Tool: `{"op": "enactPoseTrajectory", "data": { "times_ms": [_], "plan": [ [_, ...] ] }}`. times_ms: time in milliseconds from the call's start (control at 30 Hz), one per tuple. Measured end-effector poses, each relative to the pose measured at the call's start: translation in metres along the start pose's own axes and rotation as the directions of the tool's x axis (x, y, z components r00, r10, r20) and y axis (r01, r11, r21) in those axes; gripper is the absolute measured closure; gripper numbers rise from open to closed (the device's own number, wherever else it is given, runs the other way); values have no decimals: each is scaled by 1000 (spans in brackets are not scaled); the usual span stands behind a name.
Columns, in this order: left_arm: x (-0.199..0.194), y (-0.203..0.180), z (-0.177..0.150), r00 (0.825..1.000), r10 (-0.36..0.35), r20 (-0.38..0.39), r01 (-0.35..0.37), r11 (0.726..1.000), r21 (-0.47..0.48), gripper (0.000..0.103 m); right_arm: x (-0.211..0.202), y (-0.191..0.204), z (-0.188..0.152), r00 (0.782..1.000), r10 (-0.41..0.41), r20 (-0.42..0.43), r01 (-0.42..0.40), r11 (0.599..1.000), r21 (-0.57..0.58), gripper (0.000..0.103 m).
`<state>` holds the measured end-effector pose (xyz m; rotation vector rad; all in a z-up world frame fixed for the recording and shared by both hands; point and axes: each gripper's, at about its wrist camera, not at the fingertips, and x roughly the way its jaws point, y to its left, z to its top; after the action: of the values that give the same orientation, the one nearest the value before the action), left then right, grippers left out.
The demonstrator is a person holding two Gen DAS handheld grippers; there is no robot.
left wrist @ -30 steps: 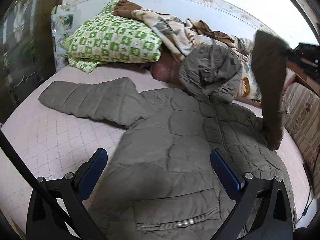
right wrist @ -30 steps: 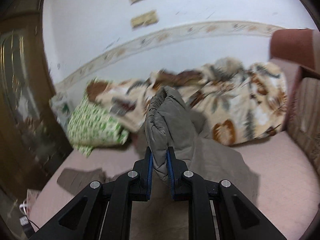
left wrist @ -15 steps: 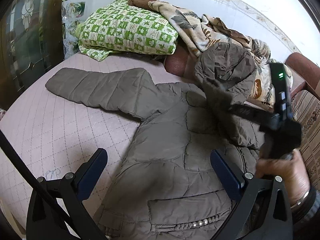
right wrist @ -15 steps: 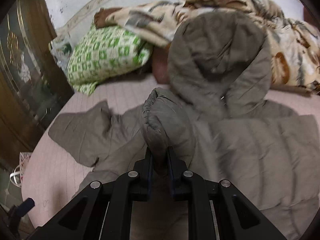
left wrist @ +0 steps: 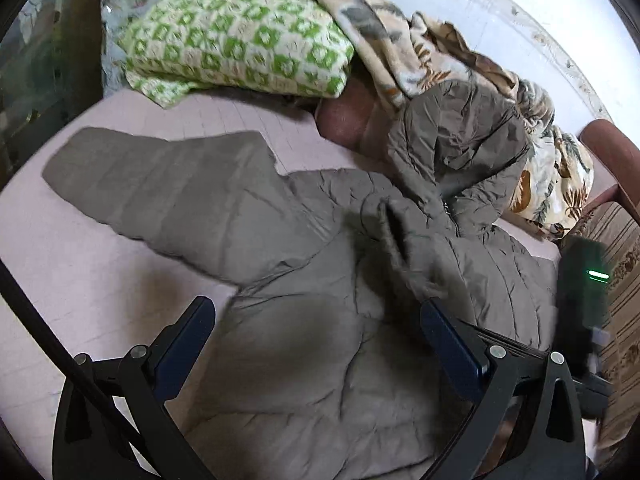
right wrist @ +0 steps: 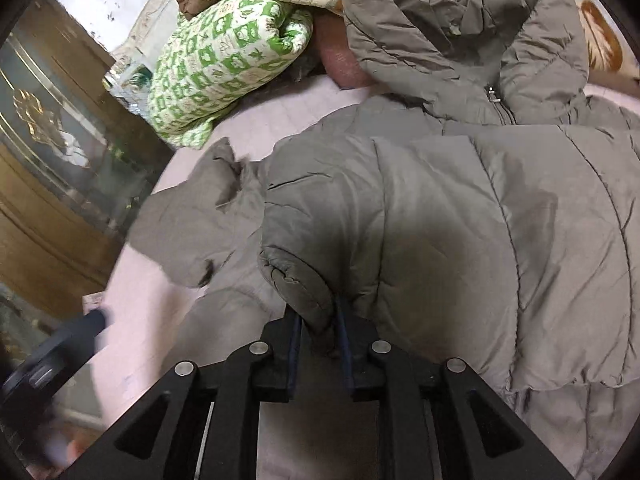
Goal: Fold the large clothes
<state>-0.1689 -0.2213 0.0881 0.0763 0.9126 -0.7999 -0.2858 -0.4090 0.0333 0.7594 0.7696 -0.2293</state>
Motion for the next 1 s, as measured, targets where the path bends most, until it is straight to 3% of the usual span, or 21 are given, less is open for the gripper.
{"op": "enactPoseTrajectory", "data": {
  "times_ms": [100,200,333,433,533,600,667,733,767,867,1000],
  "plan": [
    [11,-10,2,1000,-15,-21,15,1000,4,1,-37,-1,-1,994,108,21,-107,994,-23,76],
    [10,-20,4,1000,-7,9,7,1000,28,1,-73,-5,1,983,176,45,-173,983,-66,59],
    [3,-12,8,999,-2,43,2,1000,-14,1,-91,-8,6,982,175,74,-168,982,-92,57],
    [5,-6,7,1000,0,30,0,1000,-17,1,-97,-9,11,988,52,143,-43,997,-69,57],
    [15,-11,3,999,-37,-13,38,999,3,1,-102,-33,27,971,-148,186,154,988,-21,57],
    [19,-19,0,999,-45,-25,46,998,38,1,-113,-61,39,934,-295,200,299,954,13,57],
    [24,-30,-2,999,-40,-29,42,996,82,1,-124,-91,47,874,-446,192,444,894,56,57],
    [31,-39,-5,999,-12,-30,15,993,118,1,-136,-123,52,810,-556,189,545,831,111,57],
    [38,-42,-6,999,17,-41,-11,991,132,1,-139,-136,51,795,-583,170,568,813,130,57],
    [60,-40,-9,986,134,-96,-119,982,146,1,-132,-177,45,799,-597,76,580,798,166,57],
    [89,-31,-10,970,172,-172,-152,980,126,1,-110,-205,35,819,-574,11,561,806,189,56]
  ]
}}
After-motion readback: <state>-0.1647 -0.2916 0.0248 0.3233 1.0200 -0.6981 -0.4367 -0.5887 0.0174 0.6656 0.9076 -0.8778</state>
